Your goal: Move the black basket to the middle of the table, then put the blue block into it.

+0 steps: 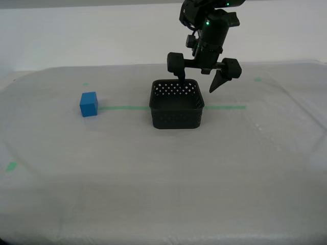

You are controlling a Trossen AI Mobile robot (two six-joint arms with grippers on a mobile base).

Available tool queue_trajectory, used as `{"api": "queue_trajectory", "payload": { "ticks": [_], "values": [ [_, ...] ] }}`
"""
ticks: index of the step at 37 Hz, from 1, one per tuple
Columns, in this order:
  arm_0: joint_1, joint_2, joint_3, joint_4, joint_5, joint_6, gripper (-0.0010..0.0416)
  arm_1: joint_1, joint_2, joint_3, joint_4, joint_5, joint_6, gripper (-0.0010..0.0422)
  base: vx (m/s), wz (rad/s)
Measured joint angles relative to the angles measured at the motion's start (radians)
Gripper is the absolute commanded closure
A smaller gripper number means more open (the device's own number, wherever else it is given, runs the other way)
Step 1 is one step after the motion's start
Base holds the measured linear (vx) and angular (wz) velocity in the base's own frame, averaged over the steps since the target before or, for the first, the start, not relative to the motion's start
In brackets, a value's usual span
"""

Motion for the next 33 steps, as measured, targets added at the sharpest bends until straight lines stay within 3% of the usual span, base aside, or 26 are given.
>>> {"api": "queue_trajectory", "payload": {
  "ticks": [7,20,33],
  "values": [
    [0.0,-0.039,0.0,-0.043,0.002,-0.01,0.0007,0.0,0.0,0.0,0.0,0.0,0.0,0.0412,0.0,0.0],
    [0.0,-0.121,-0.003,-0.147,0.043,-0.08,0.0005,0.0,0.0,0.0,0.0,0.0,0.0,0.0412,0.0,0.0],
    [-0.001,-0.199,-0.003,-0.217,0.072,-0.091,0.0005,0.0,0.0,0.0,0.0,0.0,0.0,0.0412,0.0,0.0]
  ]
}}
